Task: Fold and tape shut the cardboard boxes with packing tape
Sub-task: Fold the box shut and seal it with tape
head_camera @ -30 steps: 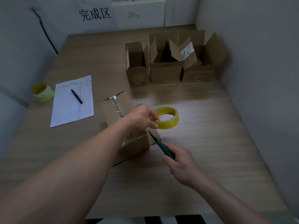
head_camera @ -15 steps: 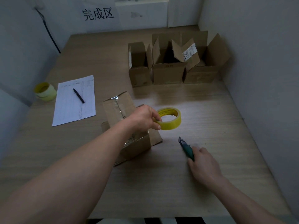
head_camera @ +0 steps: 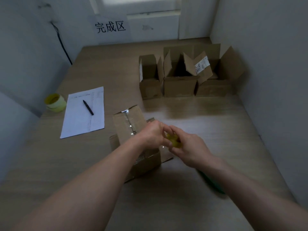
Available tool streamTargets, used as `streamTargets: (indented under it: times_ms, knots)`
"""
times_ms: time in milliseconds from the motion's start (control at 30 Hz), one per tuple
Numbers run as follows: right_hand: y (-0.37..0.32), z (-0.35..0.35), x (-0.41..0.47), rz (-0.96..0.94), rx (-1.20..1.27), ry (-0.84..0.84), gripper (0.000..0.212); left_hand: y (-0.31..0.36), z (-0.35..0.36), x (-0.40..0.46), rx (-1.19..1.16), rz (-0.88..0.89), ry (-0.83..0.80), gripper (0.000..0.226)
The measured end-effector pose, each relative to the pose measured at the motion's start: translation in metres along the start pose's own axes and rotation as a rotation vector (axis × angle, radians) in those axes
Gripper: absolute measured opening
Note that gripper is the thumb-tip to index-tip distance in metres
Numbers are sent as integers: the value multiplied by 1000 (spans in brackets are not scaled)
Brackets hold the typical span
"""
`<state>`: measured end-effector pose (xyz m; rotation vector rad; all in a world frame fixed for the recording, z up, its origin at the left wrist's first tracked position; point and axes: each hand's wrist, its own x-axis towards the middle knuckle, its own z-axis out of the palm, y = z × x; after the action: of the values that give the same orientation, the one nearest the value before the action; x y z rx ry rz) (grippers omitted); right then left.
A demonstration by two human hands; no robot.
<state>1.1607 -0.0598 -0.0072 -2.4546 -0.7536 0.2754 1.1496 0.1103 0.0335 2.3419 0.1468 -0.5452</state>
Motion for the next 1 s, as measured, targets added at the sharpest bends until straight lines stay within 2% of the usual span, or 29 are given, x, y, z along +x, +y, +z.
streamTargets:
  times_ms: [100,167,333,400,500,567,700,767,833,900,1000]
  knots:
    - [0,4,8,129,146,-132,67,-5,-1,0,10,4,11,32]
    - [-1,5,14,180,204,-207,66,-9,1,-1,42,13,34,29]
    - [-4,2,26,200,327,-372,45,-15,6,-5,141,113,131,22]
    - [-5,3,30,214,325,-391,40,-17,9,-8,144,152,154,19]
    - [-3,6,34,239,345,-396,16,-23,15,-16,179,228,223,10]
    - [-2,7,35,245,289,-386,9,-30,22,-21,276,271,326,18]
    - [0,6,39,251,225,-374,15,-42,38,-25,369,286,442,21]
    - [-3,5,43,149,-22,-308,17,-43,42,-24,339,275,453,18]
    - [-4,4,47,26,-327,-162,18,-40,44,-23,331,245,456,20]
    - [-1,-2,50,55,-439,-92,16,-37,46,-22,347,205,442,24]
    - [7,-14,46,173,-412,-63,17,-31,46,-21,361,143,415,20]
